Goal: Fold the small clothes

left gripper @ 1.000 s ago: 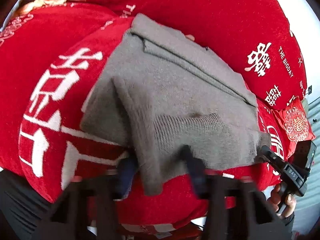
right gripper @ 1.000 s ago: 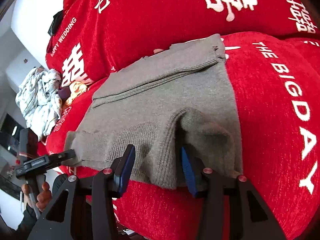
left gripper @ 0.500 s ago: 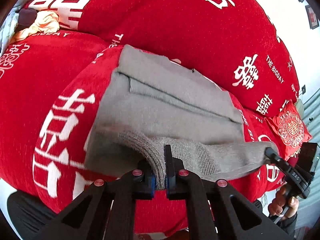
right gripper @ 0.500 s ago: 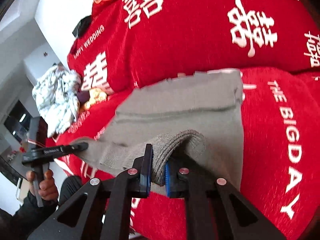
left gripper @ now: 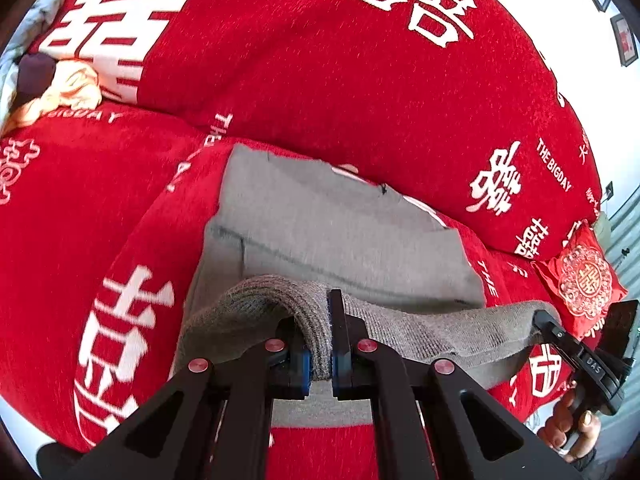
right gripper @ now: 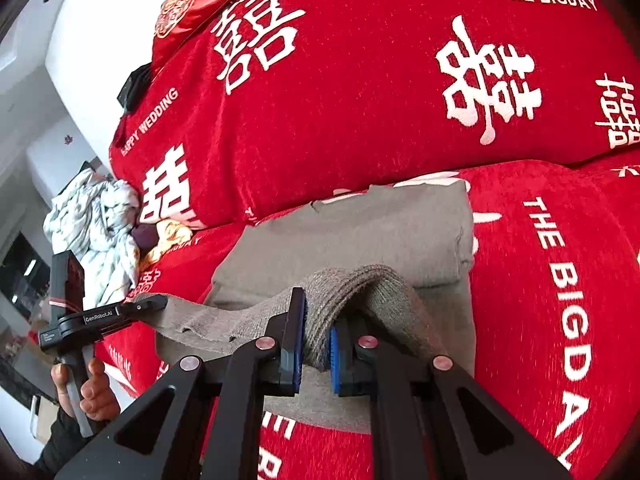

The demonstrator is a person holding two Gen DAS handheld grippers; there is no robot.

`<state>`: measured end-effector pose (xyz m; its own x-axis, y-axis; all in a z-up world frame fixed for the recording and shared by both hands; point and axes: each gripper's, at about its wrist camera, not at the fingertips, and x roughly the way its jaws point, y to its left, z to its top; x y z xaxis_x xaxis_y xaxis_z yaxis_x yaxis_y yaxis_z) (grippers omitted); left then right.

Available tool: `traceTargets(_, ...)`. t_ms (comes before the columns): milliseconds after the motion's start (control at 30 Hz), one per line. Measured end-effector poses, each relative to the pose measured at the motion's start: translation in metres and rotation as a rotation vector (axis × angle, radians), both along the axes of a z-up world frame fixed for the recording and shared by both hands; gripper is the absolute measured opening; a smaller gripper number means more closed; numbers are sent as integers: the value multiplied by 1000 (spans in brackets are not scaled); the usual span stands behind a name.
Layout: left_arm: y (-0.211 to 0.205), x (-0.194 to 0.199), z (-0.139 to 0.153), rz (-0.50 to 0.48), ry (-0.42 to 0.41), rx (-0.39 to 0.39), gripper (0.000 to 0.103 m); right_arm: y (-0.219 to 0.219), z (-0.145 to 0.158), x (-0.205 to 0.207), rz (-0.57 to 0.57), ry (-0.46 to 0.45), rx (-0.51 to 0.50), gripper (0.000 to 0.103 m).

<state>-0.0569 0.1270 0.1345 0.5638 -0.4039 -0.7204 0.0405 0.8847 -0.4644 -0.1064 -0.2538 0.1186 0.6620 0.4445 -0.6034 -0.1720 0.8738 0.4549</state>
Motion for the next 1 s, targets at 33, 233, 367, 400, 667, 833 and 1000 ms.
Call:
traceTargets(33, -2, 5, 2, 2, 0, 11, 7, 1, 2, 3, -3, -1, -2, 11)
traceTargets(233, -8, 25, 12, -8, -9, 27, 7, 1, 9, 27, -26, 0, -30, 11)
traceTargets(367, -6, 48, 14, 3, 12, 19, 7, -5, 11, 46, -63, 24, -25, 11)
traceTargets(400, -6, 52, 14, 5, 18, 20, 7, -7, 11, 50, -72, 30, -22, 11)
traceTargets(667, -19, 86, 20, -1, 25, 60, 7, -13, 13, 82, -106, 58, -32, 11)
traceTargets(833, -27, 108, 21, -5, 39, 83, 7, -13, 7, 101, -117, 74, -49, 11)
traceTargets(1000, -33, 133, 12, -7, 69, 91, 7, -15, -3, 124, -130, 101, -50, 11)
